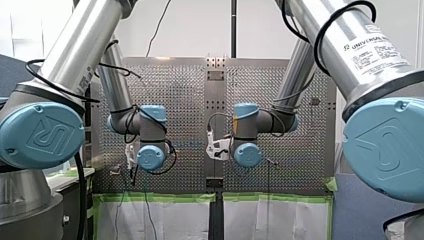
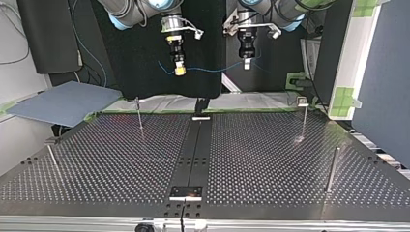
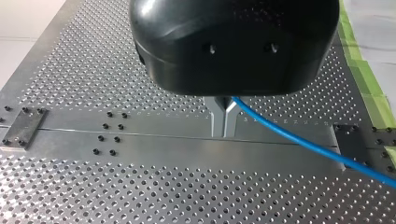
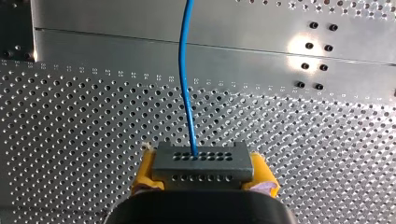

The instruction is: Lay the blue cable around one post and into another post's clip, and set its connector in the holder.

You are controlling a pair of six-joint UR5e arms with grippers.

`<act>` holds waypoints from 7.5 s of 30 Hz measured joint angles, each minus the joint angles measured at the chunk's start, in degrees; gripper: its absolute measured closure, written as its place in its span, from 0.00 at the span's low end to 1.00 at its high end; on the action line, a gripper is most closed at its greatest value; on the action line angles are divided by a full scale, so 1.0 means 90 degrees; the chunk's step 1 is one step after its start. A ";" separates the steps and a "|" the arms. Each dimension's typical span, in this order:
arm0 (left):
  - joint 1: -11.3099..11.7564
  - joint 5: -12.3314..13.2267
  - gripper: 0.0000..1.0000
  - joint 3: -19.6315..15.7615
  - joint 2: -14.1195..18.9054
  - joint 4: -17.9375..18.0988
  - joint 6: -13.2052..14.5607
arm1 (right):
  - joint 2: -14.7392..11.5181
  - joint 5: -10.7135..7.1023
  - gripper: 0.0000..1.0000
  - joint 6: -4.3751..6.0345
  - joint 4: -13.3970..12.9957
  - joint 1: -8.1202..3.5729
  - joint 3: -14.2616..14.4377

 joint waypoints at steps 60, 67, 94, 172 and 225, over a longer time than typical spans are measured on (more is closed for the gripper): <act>0.0003 0.0014 1.00 0.0011 -0.0010 0.0018 -0.0012 | 0.0001 0.0001 1.00 0.0012 0.0001 -0.0018 -0.0011; -0.0036 0.0028 1.00 -0.0150 -0.0328 0.0239 0.0063 | 0.0312 0.0122 1.00 0.0321 0.0312 0.0069 -0.0306; -0.0043 -0.0039 1.00 0.0167 -0.0525 -0.0021 0.0050 | 0.0742 0.0479 1.00 0.0810 0.1188 0.0336 -0.0604; 0.3210 0.0891 1.00 0.2195 0.4223 -0.4392 -0.2032 | -0.1223 -0.1955 1.00 0.1159 0.3654 0.0286 -0.4047; 0.4900 0.2744 1.00 0.4188 0.2655 -0.4793 -0.2627 | -0.0043 -0.2312 1.00 0.1230 0.4167 0.0282 -0.5942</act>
